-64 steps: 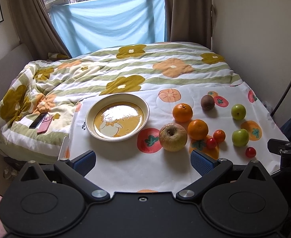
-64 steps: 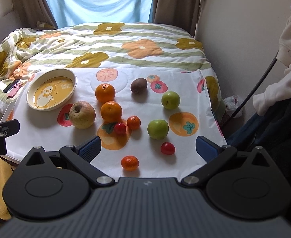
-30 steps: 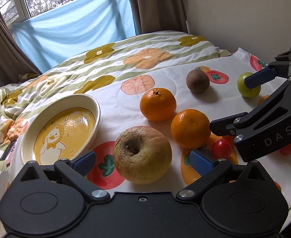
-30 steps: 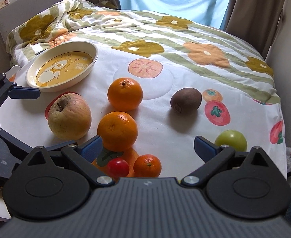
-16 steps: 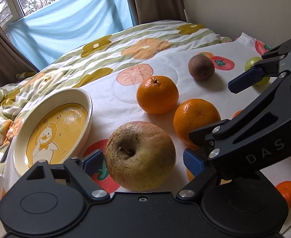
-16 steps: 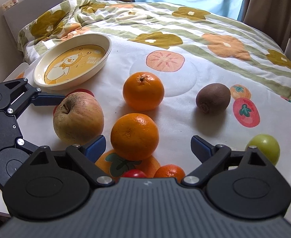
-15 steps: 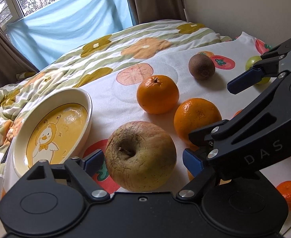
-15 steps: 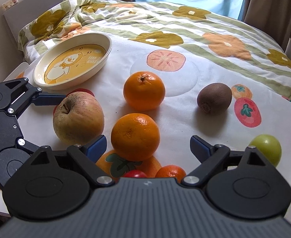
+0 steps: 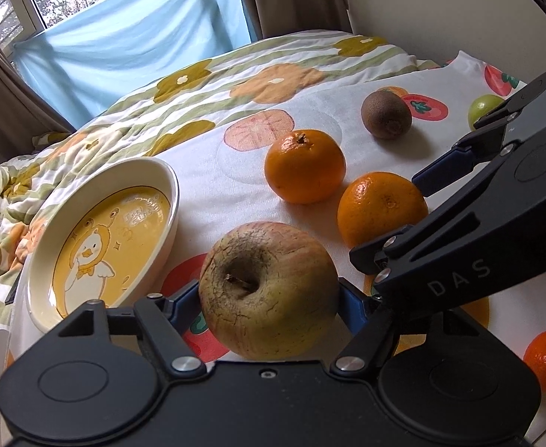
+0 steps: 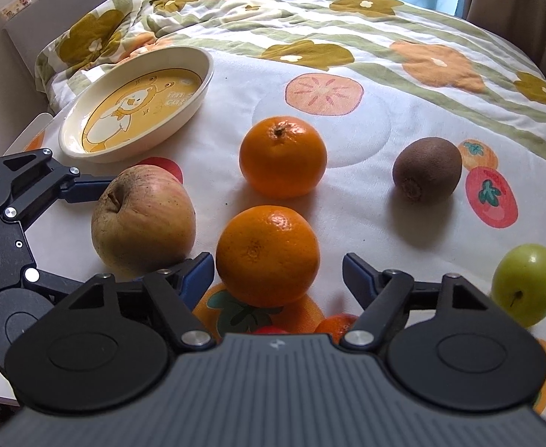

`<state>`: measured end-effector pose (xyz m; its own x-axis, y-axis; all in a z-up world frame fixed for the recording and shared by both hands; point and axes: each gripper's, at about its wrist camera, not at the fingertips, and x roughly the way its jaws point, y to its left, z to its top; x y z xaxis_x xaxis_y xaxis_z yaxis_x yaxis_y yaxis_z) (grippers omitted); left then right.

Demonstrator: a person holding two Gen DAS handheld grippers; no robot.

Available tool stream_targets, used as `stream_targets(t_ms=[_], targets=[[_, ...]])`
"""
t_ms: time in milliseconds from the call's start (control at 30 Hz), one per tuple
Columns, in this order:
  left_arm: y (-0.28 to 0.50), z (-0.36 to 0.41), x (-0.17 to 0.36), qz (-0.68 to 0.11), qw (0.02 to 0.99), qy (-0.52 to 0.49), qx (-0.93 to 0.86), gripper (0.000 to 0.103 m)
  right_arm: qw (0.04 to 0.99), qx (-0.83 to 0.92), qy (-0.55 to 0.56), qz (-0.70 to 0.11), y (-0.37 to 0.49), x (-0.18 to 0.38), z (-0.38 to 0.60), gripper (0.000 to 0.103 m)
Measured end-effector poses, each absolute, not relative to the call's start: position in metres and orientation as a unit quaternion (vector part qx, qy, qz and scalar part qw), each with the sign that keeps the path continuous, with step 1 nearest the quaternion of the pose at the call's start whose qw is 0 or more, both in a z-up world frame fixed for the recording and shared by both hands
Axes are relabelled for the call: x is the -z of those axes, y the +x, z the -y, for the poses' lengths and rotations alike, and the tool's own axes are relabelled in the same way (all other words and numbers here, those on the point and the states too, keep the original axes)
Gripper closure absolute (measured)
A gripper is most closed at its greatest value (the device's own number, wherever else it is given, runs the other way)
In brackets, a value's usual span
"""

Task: Organize fruits
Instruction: 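Reach the left tool to the large apple while the right tool reaches the orange, then close the left tool on the apple while the right tool grasps the orange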

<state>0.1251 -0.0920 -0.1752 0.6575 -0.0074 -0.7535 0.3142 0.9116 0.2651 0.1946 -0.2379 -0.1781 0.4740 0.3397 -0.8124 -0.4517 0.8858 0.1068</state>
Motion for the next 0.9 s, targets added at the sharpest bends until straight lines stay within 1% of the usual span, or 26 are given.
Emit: stream_targets(t_ms=[67, 200, 600, 900], targets=[[0.123, 0.092, 0.176, -0.404, 0.89, 0.193, 0.088, 0.024, 0.854, -0.233, -0.059, -0.462, 0.197, 0.18, 0.237, 0.018], [0.122, 0.09, 0.176, -0.406, 0.89, 0.191, 0.085, 0.024, 0.852, -0.239, -0.062, -0.462, 0.197, 0.182, 0.233, 0.028], [0.117, 0.091, 0.168, -0.402, 0.897, 0.174, 0.06, 0.024, 0.853, -0.237, -0.049, -0.463, 0.192, 0.175, 0.234, 0.029], [0.099, 0.082, 0.134, -0.389, 0.907, 0.157, 0.03, 0.024, 0.863, -0.246, -0.046, -0.439, 0.182, 0.138, 0.236, 0.029]])
